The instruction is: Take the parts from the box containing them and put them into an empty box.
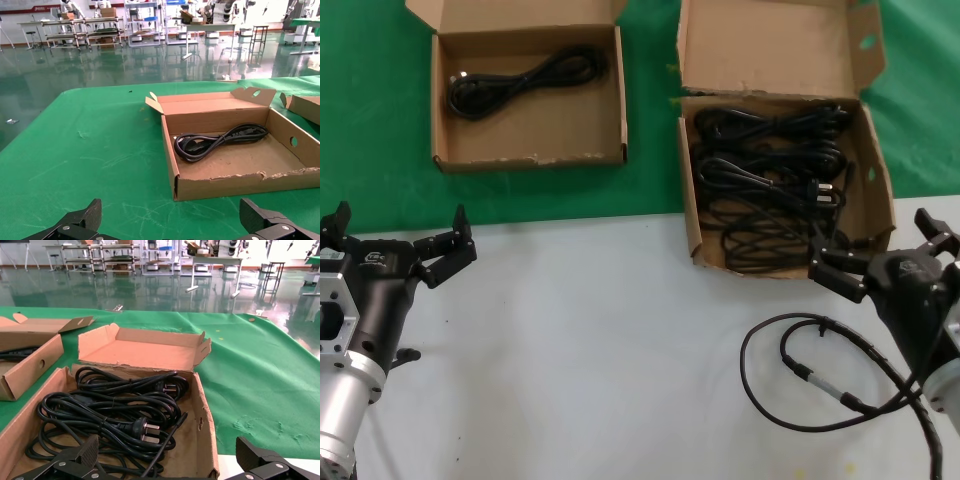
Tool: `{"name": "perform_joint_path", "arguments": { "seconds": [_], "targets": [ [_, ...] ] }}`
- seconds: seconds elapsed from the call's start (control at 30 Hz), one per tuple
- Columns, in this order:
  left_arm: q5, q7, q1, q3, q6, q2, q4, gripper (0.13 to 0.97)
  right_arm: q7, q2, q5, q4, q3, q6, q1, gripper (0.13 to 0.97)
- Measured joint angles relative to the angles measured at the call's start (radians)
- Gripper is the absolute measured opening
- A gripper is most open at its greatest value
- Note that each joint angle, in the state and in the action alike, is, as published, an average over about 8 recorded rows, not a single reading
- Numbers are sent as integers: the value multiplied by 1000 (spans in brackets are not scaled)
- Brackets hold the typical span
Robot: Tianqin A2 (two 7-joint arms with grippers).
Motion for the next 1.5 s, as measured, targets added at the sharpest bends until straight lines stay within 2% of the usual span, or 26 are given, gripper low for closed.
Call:
{"name": "perform_joint_path", "arguments": {
  "seconds": [1.5],
  "targets": [
    [0,0,0,0,0,0,0,966,0,0,0,0,0,0,0,966]
  ]
}}
